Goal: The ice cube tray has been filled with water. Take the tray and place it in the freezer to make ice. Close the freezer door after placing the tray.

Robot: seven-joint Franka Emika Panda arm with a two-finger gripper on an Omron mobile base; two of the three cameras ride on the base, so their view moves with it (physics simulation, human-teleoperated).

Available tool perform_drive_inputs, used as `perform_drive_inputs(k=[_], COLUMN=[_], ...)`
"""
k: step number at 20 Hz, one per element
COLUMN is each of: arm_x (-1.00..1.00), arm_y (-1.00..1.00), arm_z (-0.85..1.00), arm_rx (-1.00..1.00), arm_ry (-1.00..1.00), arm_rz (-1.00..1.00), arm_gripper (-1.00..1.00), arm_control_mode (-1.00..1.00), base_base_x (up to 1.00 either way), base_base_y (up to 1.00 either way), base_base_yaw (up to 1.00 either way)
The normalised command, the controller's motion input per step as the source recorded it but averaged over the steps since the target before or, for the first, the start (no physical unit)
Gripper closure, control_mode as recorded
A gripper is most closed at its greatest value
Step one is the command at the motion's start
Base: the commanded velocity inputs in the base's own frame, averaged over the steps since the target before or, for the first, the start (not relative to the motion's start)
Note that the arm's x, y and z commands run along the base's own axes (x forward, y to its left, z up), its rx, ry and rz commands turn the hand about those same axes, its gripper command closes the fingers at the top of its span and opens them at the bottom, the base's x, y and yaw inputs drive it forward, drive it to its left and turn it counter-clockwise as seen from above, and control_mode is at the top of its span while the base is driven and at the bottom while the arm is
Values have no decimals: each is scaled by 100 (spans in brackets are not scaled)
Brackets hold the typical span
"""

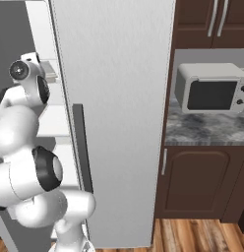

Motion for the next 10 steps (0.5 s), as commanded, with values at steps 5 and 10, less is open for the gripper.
perform_drive_inputs(k=[5, 10], arm_x=[66, 75], arm_y=[40, 43], arm_z=[-3, -1], arm_rx=[0, 0], arm_ry=[0, 0], arm_rz=[0, -1], arm_gripper=[100, 100], arm_control_mode=[-100, -100], base_base_x=[0, 0], base_base_y=[0, 0], base_base_yaw=[0, 0])
